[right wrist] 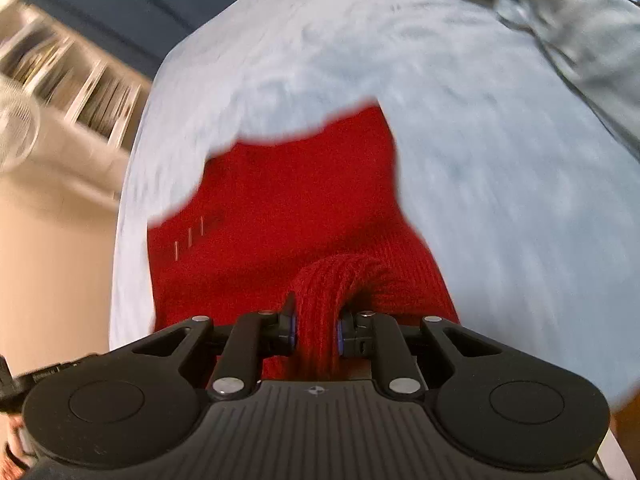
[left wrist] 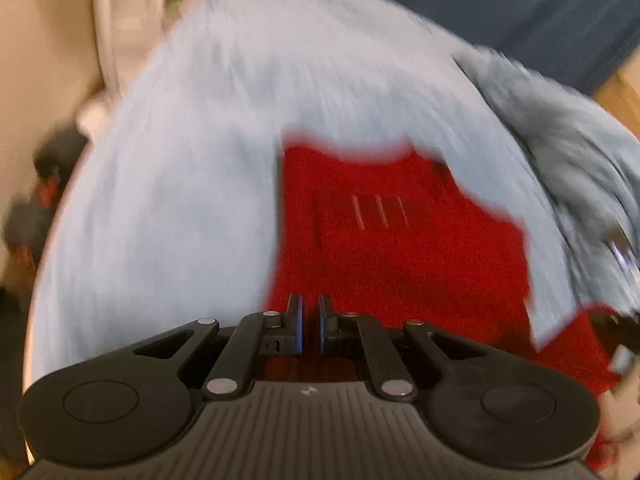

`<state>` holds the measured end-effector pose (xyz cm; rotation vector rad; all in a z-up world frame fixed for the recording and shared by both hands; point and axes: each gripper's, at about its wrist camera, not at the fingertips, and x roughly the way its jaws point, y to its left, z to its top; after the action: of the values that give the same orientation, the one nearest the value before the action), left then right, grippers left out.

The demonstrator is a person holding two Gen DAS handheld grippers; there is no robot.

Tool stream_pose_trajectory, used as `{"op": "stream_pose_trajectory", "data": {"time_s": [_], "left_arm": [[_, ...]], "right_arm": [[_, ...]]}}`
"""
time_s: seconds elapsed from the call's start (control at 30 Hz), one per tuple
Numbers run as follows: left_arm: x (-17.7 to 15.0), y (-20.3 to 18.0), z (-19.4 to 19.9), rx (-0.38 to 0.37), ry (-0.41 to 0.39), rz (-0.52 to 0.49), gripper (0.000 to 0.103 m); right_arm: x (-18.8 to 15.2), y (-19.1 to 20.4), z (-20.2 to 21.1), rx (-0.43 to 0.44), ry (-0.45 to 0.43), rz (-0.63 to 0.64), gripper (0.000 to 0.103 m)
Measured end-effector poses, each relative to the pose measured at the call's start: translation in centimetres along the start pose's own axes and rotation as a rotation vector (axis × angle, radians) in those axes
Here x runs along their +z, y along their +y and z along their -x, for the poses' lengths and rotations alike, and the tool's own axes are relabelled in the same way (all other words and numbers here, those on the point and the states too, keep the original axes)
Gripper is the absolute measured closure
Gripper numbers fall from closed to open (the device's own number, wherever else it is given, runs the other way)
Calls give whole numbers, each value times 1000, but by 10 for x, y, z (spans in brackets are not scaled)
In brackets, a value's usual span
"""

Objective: Fold small clothes
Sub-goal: 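Grasp the sweater hem with both grippers and lift it, then fold the held hem toward the collar and open both grippers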

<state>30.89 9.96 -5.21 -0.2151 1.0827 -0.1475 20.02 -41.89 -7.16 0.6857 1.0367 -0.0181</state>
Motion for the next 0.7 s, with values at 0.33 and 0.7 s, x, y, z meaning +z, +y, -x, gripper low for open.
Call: {"op": "stream_pose_trajectory", "data": {"time_s": [0.33, 0.7], "left_arm": [[122, 14, -80, 103, -205, 109, 23], [33, -11, -152, 154, -38, -137, 19]], "right_arm": [[61, -32, -66, -114, -303, -81, 25], [33, -25, -130, -176, -272, 177, 52]]}}
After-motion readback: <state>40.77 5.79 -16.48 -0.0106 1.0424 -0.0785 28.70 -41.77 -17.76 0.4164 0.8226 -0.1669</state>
